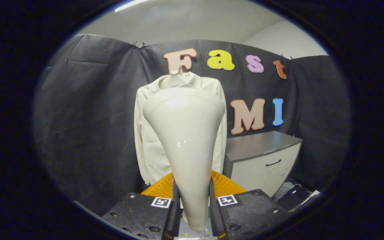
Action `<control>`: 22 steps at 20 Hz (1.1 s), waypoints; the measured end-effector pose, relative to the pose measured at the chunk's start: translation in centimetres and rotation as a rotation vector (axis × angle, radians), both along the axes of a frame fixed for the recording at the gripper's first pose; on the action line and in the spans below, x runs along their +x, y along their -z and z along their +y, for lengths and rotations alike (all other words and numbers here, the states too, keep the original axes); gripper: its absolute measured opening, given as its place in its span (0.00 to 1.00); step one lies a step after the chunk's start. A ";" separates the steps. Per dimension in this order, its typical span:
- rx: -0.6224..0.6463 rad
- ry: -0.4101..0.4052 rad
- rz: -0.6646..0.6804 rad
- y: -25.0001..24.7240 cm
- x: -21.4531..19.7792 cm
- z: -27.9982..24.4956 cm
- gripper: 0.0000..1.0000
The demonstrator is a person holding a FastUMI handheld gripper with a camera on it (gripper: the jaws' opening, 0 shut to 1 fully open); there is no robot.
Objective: Iron the clothes twice with a garment steamer, once on the left side and once on the right side.
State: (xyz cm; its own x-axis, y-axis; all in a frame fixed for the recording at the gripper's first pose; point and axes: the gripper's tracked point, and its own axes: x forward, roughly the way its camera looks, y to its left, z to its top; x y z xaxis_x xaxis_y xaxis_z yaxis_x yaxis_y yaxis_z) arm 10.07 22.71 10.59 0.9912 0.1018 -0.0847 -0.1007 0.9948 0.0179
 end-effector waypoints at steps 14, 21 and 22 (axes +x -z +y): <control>-0.060 0.032 -0.006 2.1 -5.0 -7.2 0.37; 0.007 0.088 0.009 4.2 -5.6 -10.2 0.37; 0.017 0.091 0.000 4.0 -5.5 -10.4 0.37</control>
